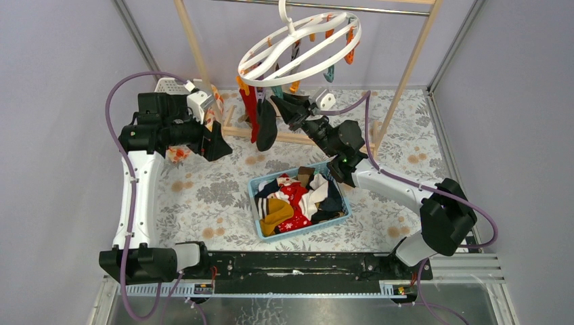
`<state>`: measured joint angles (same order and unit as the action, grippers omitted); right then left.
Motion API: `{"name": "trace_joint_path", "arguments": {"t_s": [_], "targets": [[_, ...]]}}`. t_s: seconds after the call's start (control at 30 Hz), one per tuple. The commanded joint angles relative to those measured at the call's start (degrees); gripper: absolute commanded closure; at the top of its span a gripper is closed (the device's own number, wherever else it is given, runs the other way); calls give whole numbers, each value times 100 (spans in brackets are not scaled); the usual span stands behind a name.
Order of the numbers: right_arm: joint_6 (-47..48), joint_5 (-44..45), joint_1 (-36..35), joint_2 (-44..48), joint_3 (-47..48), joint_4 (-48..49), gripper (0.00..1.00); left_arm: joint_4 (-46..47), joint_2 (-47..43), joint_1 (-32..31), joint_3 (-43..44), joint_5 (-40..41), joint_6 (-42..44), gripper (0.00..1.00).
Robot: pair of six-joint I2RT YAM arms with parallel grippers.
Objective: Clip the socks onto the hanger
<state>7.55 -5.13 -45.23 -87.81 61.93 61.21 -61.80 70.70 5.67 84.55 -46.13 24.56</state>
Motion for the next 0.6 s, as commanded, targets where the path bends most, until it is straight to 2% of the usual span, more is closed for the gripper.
{"name": "trace_joint_path", "arguments": {"t_s": [0.0, 0.1, 0.23, 0.4, 0.47, 0.57], "targets": [[260, 478, -167, 207, 1, 529, 100, -86, -156, 27, 425, -370, -491, 5], [338, 817, -306, 137, 15, 598, 100, 177, -242, 30, 640, -856, -1106, 5], [499, 1475, -568, -29, 117, 750, 100, 1209, -402, 0, 601, -1462, -2447, 5], [580, 2032, -798, -233, 272, 865, 100, 3826, -688, -160, -3, -1694, -4768, 3], [566, 2120, -849, -261, 296, 876, 100, 5274, -801, -297, -345, -1643, -5544, 3], [496, 2182, -904, -294, 341, 824, 100, 6343, -730, -531, -527, -1570, -6330, 3]]}}
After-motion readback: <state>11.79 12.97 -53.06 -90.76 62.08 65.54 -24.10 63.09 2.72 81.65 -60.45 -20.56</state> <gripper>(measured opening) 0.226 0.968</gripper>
